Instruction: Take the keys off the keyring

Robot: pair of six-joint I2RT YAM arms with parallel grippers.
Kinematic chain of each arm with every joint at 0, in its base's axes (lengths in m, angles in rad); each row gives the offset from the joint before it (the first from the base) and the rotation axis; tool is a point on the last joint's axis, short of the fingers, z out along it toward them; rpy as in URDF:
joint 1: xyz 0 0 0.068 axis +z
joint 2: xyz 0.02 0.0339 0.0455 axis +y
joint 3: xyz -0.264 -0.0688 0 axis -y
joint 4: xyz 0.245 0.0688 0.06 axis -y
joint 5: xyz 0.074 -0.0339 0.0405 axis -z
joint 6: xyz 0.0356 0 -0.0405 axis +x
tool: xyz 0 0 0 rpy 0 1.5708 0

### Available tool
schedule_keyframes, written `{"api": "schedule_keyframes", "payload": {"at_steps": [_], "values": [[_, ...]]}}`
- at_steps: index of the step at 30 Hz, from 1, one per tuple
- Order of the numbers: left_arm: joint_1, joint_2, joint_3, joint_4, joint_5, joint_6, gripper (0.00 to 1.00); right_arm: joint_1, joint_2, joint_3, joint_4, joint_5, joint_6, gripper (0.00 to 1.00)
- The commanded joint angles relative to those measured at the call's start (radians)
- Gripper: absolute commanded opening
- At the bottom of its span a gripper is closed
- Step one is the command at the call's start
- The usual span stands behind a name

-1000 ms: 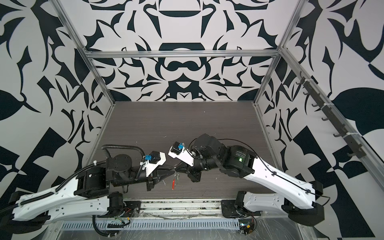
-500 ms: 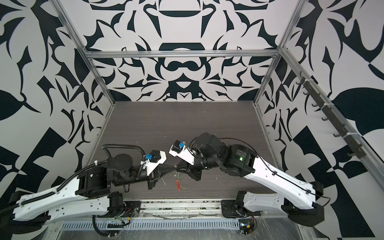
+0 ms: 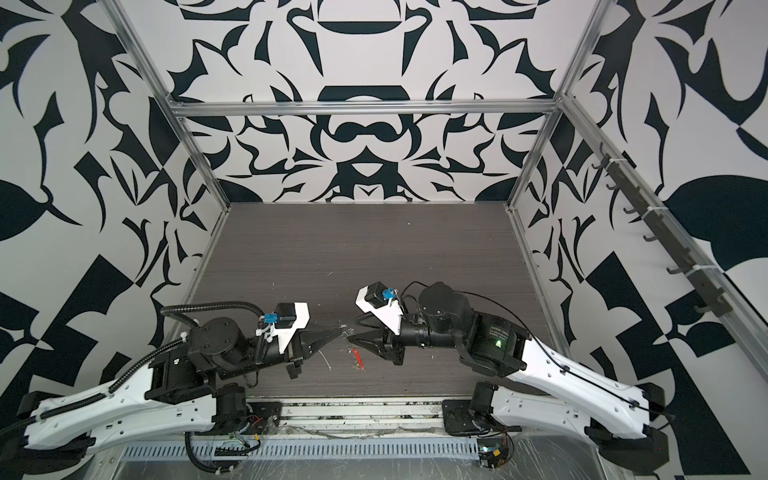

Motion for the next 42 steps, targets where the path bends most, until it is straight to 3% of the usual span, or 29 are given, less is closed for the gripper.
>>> {"api": "schedule_keyframes", "payload": {"at_steps": [1,12,20,30,34,35,38,40,42], "values": [[-0.002,-0.011,-0.018,0.119,0.006,0.018,0.00,-0.006,-0.025,-0.032,0.190,-0.048,0.032,0.41],[-0.002,-0.009,-0.071,0.265,0.003,0.042,0.00,-0.008,-0.080,-0.138,0.382,-0.075,0.072,0.38],[-0.002,-0.014,-0.084,0.268,0.004,0.032,0.00,-0.012,-0.116,-0.176,0.420,-0.051,0.092,0.35],[-0.002,-0.017,-0.086,0.277,0.003,0.024,0.00,-0.016,-0.096,-0.168,0.409,-0.041,0.108,0.01],[-0.003,-0.011,-0.063,0.236,-0.003,0.019,0.00,-0.018,-0.088,-0.140,0.355,-0.028,0.107,0.00],[-0.002,-0.015,-0.056,0.219,-0.006,0.019,0.03,-0.018,-0.088,-0.129,0.336,-0.027,0.105,0.00],[-0.002,-0.048,-0.050,0.166,-0.035,0.015,0.31,-0.022,-0.079,-0.080,0.222,-0.016,0.089,0.00],[-0.002,-0.072,-0.042,0.116,-0.063,0.007,0.39,-0.026,-0.057,-0.022,0.106,-0.012,0.062,0.00],[-0.002,-0.073,-0.015,0.048,-0.067,0.006,0.40,-0.028,-0.037,0.029,0.011,-0.012,0.036,0.00]]}}
